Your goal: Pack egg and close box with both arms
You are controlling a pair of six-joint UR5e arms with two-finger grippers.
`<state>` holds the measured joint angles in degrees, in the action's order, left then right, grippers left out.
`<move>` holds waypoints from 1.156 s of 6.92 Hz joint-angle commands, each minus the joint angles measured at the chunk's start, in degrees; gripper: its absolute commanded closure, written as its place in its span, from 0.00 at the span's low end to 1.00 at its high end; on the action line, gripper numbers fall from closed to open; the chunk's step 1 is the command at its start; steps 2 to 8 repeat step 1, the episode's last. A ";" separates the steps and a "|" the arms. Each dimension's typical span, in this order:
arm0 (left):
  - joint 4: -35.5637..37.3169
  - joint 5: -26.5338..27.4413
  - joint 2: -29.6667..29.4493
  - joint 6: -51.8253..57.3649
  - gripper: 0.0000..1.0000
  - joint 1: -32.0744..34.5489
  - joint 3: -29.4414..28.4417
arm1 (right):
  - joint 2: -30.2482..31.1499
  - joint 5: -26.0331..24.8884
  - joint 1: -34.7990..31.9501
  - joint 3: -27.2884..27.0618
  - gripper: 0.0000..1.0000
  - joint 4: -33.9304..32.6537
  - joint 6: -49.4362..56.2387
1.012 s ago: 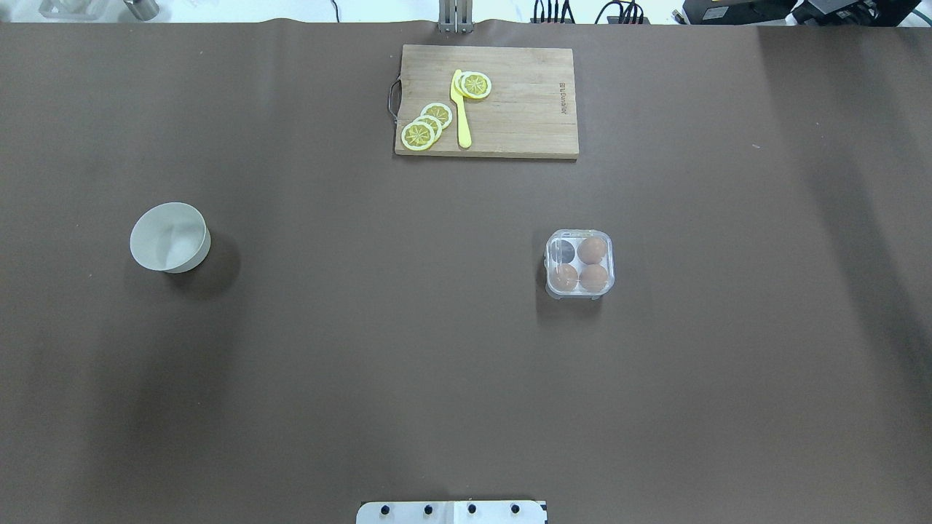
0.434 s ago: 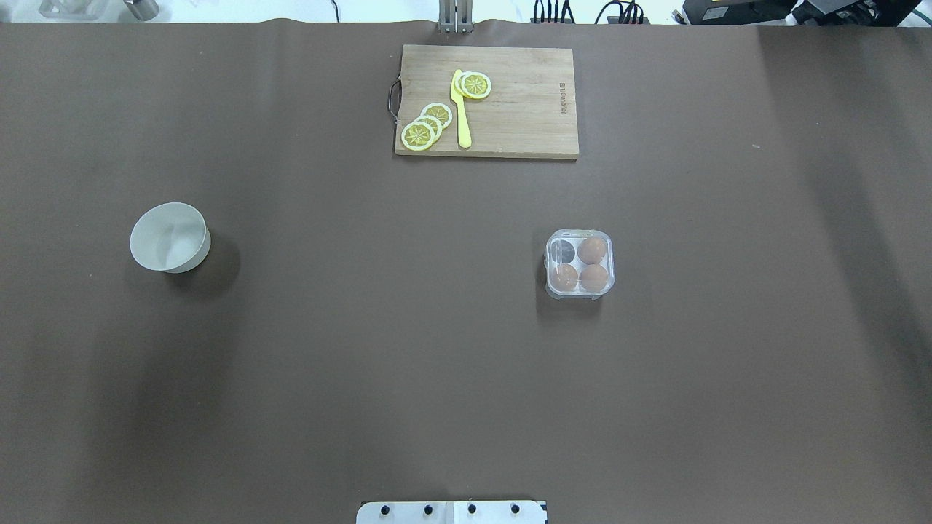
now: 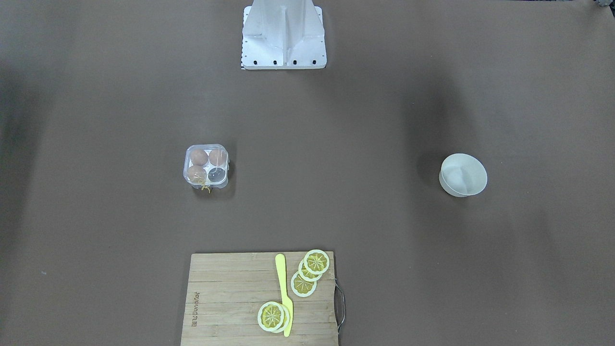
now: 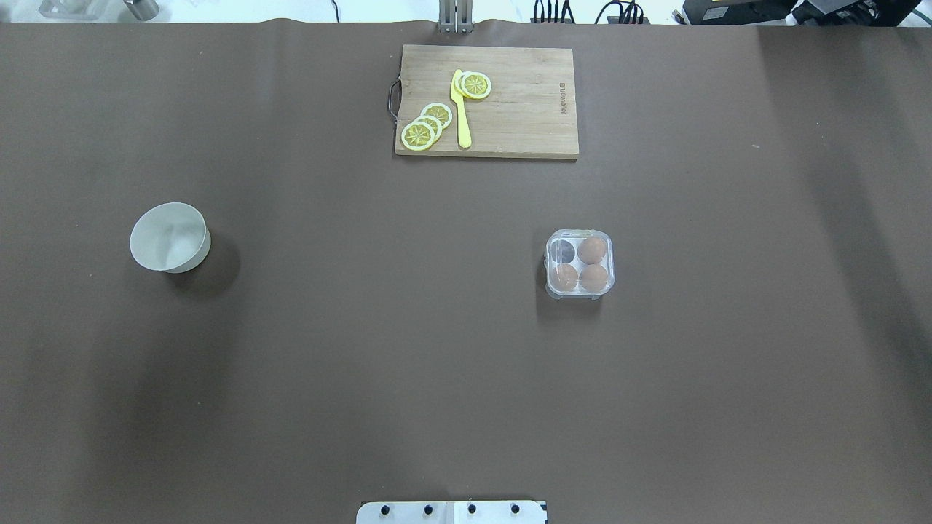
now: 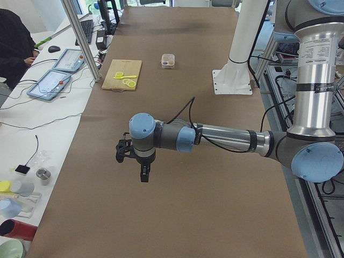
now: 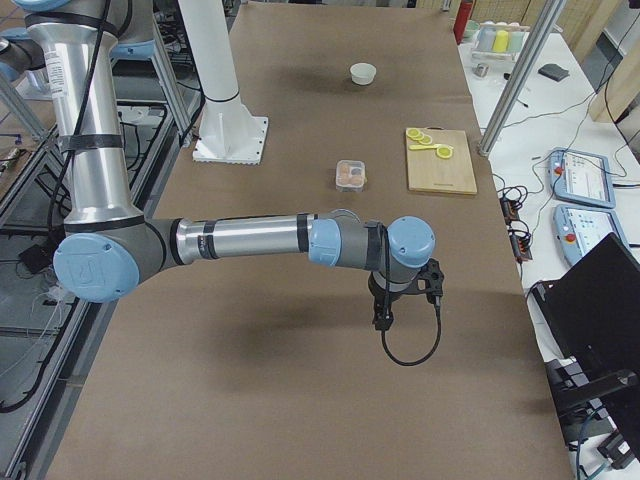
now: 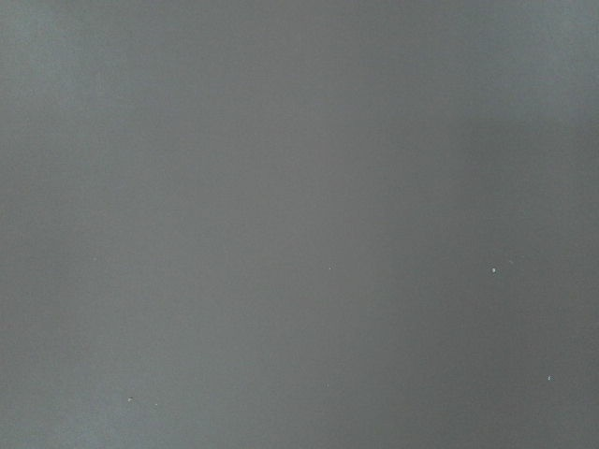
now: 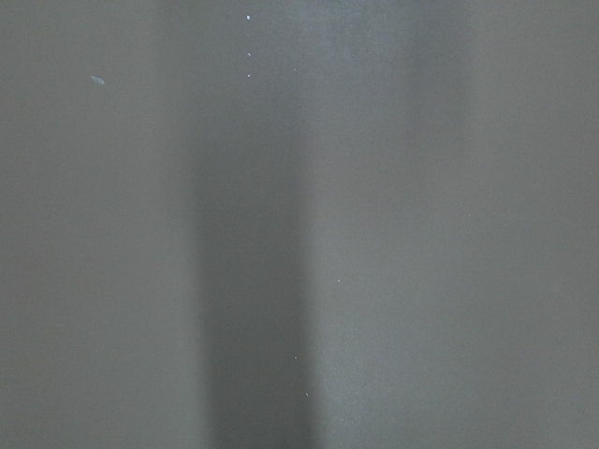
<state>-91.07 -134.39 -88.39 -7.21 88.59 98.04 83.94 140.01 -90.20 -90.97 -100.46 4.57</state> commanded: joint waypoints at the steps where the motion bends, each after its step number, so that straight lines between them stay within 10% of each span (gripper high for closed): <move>1: -0.33 -0.08 0.41 0.00 0.02 0.00 0.13 | 0.00 0.00 -0.06 -0.26 0.00 0.00 0.00; 8: -0.33 -0.08 0.41 0.00 0.02 0.00 0.13 | 0.00 0.00 -0.06 -0.26 0.00 0.00 0.00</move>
